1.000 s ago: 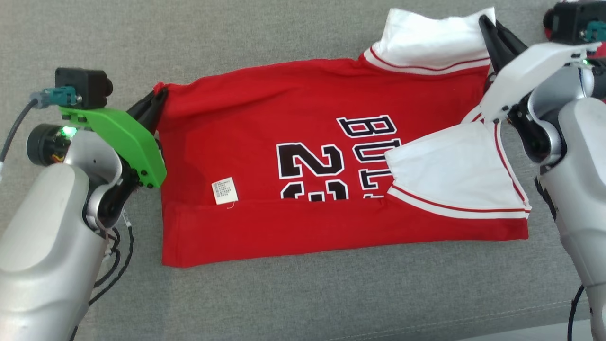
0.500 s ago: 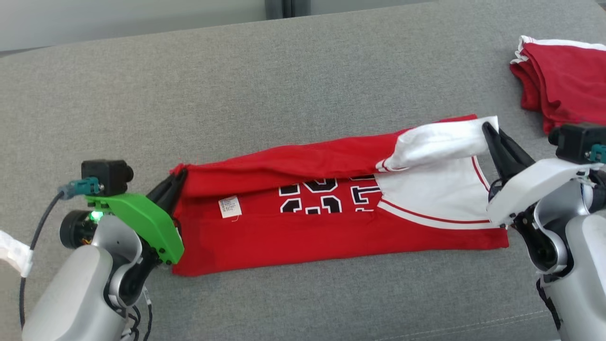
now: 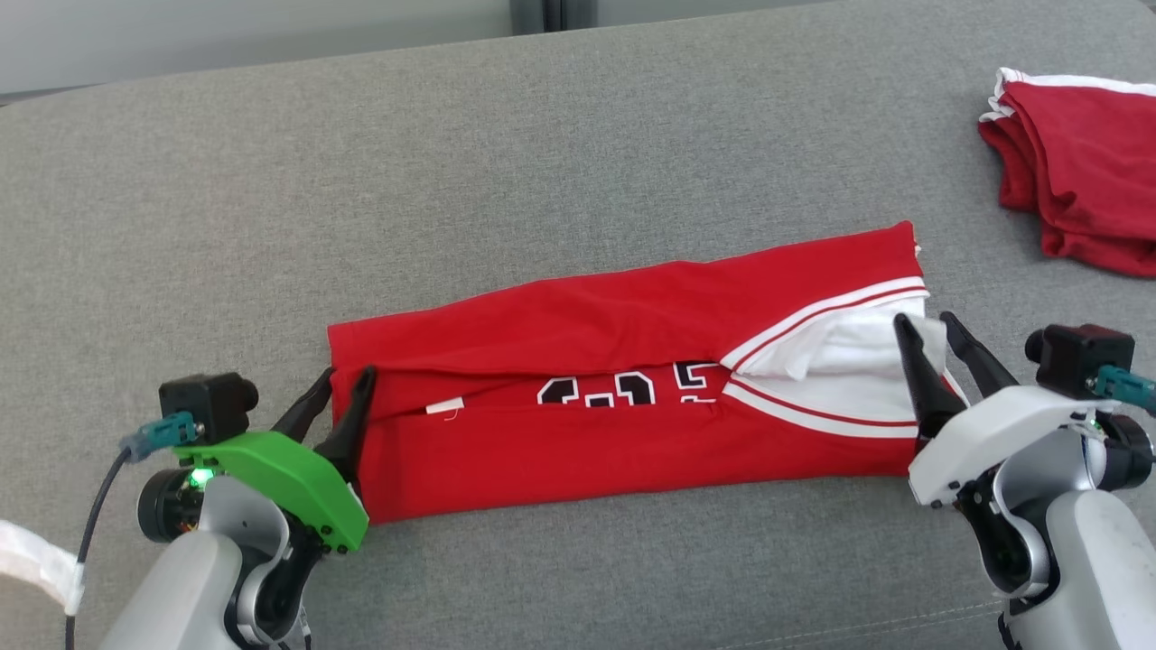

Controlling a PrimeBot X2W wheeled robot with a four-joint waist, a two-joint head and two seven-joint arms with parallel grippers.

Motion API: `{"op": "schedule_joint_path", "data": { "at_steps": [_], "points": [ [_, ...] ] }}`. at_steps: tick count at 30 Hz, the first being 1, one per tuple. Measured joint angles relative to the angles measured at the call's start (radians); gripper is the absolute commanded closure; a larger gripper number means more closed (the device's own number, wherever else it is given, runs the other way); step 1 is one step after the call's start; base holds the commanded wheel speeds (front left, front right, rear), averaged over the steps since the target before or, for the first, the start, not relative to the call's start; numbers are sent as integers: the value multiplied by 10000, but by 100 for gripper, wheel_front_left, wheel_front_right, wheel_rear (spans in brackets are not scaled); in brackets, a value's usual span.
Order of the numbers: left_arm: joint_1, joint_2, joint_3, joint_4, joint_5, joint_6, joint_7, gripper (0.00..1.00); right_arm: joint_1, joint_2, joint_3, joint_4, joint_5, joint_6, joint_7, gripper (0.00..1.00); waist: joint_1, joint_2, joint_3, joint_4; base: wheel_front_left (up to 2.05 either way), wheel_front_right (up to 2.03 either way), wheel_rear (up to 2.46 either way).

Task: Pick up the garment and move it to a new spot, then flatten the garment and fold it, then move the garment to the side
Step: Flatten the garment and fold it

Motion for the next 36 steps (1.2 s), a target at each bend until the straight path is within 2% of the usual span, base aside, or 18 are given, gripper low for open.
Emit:
{"op": "schedule_joint_path", "data": {
  "at_steps": [6,10,15,19,29,36],
  "points": [
    [926,-71,311,-688,77,456,-1060,0,890,311,-462,-127,-153,0,-341,0,0,0,-162,4,0,0,0],
    [1486,-136,497,-1147,280,932,-1778,0,1322,395,-955,-353,-257,0,-347,0,0,0,-291,35,0,0,0],
    [1829,-382,614,-1333,650,1488,-2508,0,1413,510,-1388,-570,-499,0,-82,0,0,0,-440,137,0,0,0],
    [1864,-656,669,-1333,805,1751,-2920,0,1122,418,-1425,-499,-779,0,376,0,0,0,-536,283,0,0,0],
    [1905,-1030,711,-1200,1191,1981,-3285,0,60,-387,-1331,1358,-941,-2,1804,0,0,0,-651,897,0,0,0],
    [1924,-1147,700,-1062,1373,2025,-3344,0,-378,-738,-1197,2731,-706,-4,2322,0,0,0,-615,1398,0,0,0]
  ]
}}
